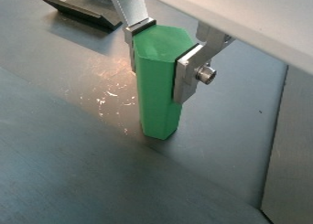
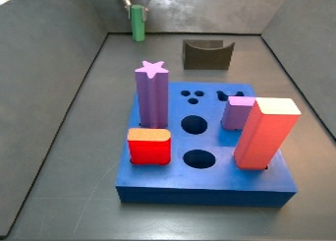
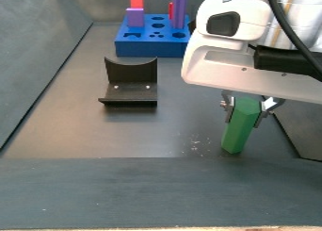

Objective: Pick up the hexagon object. Move up. Move to above the board. Insert the hexagon object.
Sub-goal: Pick up the hexagon object, then move up.

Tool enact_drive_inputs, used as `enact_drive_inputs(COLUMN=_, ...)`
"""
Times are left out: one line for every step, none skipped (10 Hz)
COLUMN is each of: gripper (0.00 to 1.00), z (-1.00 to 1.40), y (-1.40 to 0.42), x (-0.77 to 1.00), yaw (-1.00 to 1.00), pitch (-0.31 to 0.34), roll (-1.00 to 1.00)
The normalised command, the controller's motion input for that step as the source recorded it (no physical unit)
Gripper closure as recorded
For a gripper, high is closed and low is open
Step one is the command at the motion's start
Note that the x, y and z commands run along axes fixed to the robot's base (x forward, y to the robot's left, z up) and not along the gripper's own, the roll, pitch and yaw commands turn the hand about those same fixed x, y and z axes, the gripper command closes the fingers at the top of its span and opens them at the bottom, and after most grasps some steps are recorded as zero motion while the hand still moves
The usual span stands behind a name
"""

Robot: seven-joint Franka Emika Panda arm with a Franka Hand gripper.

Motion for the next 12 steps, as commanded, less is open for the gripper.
enact_drive_inputs(gripper=1.00, z=0.00, y=0.00, x=0.00, yaw=0.00, pitch=0.000, roll=0.00)
enact_drive_inputs(gripper=1.00, z=0.00, y=0.00, x=0.00, yaw=0.00, pitch=0.000, roll=0.00)
enact_drive_inputs(gripper=1.00, z=0.00, y=0.00, x=0.00, yaw=0.00, pitch=0.000, roll=0.00)
enact_drive_inputs(gripper=1.00, z=0.00, y=0.00, x=0.00, yaw=0.00, pitch=0.000, roll=0.00)
enact_drive_inputs(gripper=1.00, z=0.00, y=0.00, x=0.00, yaw=0.00, pitch=0.000, roll=0.00)
enact_drive_inputs(gripper=1.00, z=0.83, y=0.00, x=0.00, yaw=0.00, pitch=0.000, roll=0.00)
enact_drive_inputs(gripper=1.00, z=0.78, y=0.05, x=-0.03, yaw=0.05, pitch=0.026, roll=0.00)
enact_drive_inputs(gripper=1.00, z=0.70, y=0.04, x=-0.04, yaw=0.04, pitch=0.057, roll=0.01)
enact_drive_inputs(gripper=1.00, z=0.58, y=0.02, x=-0.03, yaw=0.01, pitch=0.085, roll=0.03)
enact_drive_inputs(gripper=1.00, z=0.48, y=0.01, x=-0.03, yaw=0.01, pitch=0.098, roll=0.05)
enact_drive_inputs(gripper=1.00, z=0.42, y=0.01, x=-0.02, yaw=0.01, pitch=0.105, roll=0.06)
enact_drive_inputs(gripper=1.00, z=0.29, y=0.00, x=-0.02, yaw=0.02, pitch=0.112, roll=0.08)
